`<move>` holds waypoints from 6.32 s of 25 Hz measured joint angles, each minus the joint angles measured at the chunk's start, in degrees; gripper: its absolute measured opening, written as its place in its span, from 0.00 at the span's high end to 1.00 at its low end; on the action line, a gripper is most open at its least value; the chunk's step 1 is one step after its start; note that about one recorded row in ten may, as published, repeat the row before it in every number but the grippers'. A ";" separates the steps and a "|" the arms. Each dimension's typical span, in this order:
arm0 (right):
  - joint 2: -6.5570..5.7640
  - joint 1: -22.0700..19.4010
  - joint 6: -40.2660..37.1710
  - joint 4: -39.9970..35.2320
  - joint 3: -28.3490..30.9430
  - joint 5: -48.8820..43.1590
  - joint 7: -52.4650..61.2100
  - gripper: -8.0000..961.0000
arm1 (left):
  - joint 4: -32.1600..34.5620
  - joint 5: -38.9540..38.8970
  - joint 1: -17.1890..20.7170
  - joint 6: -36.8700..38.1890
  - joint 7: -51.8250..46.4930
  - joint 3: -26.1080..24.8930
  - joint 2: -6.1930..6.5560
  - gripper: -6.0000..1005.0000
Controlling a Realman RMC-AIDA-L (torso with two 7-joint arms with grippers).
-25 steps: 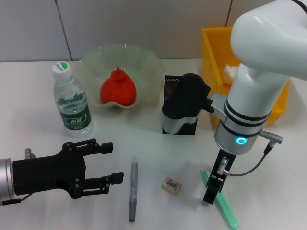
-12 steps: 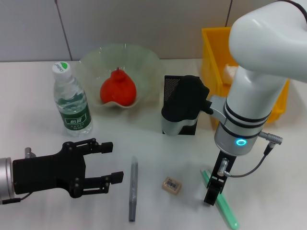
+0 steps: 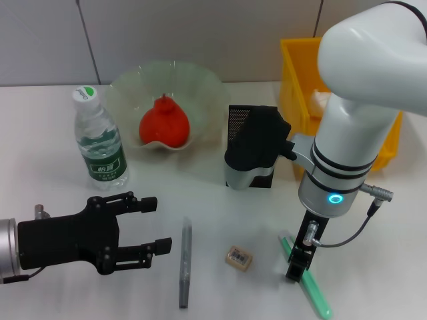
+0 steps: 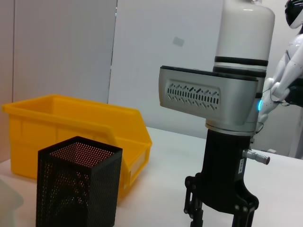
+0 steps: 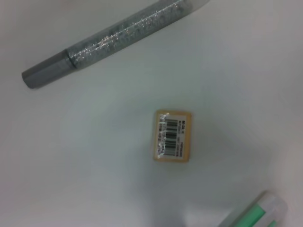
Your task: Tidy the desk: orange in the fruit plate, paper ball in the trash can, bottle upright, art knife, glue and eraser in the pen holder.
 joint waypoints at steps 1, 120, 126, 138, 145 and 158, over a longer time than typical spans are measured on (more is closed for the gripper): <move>0.00 0.00 0.00 0.00 0.00 0.00 0.00 0.31 | 0.00 0.00 -0.05 0.00 0.00 -0.05 0.00 0.22; -0.62 -20.54 25.25 -7.76 38.65 39.02 -43.62 0.81 | 0.57 0.00 -1.25 -0.03 -0.06 0.29 -0.32 0.23; -0.47 -19.33 28.32 -2.06 37.88 43.21 -49.70 0.81 | 0.56 0.00 -1.35 0.00 0.00 0.31 -0.31 0.23; -0.70 -19.36 28.31 1.55 37.87 44.90 -52.13 0.79 | 0.53 0.00 -1.60 0.11 0.00 0.31 -0.08 0.24; -0.70 -19.92 28.62 1.70 38.08 44.78 -52.24 0.58 | 0.52 0.00 -1.97 0.11 -0.18 0.30 0.02 0.24; -0.87 -21.74 22.44 1.29 42.72 54.46 -52.06 0.35 | 0.53 0.00 -2.00 0.04 -0.60 0.21 -0.23 0.24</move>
